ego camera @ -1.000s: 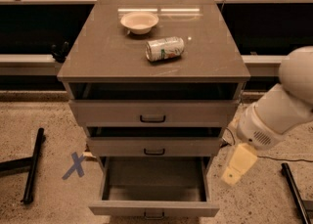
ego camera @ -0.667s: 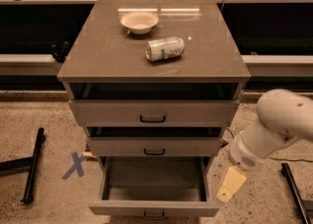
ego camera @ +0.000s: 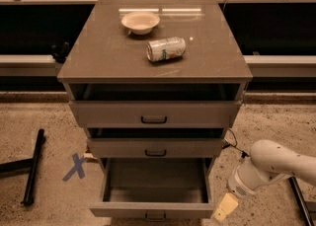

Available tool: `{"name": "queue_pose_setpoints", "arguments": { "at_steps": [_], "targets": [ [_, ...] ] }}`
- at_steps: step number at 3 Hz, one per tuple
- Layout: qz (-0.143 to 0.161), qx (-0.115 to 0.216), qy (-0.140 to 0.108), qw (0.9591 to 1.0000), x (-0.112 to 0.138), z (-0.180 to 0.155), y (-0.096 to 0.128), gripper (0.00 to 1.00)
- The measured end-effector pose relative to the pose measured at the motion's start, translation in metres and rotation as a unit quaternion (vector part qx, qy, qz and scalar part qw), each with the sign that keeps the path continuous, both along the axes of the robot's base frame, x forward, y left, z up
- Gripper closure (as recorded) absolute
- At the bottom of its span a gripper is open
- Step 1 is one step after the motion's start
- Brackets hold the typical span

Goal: Close bottom drawer

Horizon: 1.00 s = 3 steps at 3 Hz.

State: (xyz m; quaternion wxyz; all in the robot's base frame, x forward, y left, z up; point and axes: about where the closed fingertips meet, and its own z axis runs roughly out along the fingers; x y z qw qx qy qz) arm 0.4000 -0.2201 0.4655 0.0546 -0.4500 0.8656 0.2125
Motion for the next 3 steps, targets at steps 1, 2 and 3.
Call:
{"name": "queue_pose_setpoints", "arguments": {
  "at_steps": [1, 2, 3],
  "targets": [
    [-0.019, 0.042, 0.049, 0.9977, -0.003, -0.092, 0.009, 0.0],
    [-0.018, 0.05, 0.072, 0.996, -0.021, -0.11, 0.017, 0.0],
    [-0.018, 0.05, 0.072, 0.996, -0.021, -0.11, 0.017, 0.0]
  ]
}}
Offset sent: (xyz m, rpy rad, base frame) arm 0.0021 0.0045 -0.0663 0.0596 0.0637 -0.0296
